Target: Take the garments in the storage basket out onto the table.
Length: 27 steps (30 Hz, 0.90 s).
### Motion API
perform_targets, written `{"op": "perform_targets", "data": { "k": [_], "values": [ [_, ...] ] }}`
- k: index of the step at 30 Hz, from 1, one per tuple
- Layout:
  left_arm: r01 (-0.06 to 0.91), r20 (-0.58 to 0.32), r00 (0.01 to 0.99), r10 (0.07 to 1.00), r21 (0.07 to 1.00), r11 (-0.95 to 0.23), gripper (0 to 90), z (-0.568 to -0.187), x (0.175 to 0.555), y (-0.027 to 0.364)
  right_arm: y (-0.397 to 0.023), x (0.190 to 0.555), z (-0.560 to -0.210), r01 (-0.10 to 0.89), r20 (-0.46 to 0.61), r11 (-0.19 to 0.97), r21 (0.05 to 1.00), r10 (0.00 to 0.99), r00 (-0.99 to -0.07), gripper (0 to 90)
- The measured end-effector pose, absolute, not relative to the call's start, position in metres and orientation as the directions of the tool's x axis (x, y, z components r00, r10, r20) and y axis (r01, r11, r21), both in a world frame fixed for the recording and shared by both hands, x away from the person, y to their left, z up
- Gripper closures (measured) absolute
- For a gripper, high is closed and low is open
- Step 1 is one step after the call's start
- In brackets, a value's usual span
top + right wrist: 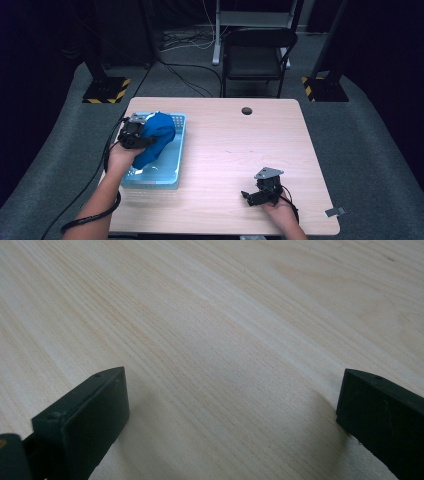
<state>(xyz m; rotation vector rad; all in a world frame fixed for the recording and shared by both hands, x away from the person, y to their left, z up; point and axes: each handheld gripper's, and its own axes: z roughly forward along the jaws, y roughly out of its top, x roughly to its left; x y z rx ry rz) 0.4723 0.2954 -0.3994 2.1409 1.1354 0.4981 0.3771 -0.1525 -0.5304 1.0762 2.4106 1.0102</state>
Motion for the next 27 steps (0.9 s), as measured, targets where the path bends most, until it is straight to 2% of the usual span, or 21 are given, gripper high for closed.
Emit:
{"op": "perform_targets", "data": {
  "k": [27],
  "values": [
    [0.468,0.100,0.640,0.761,0.735,-0.490,65.3,-0.371,0.459,0.254,-0.153,0.377,-0.530,0.522,0.000,0.469,0.713,0.744,-0.669,0.0]
  ]
}}
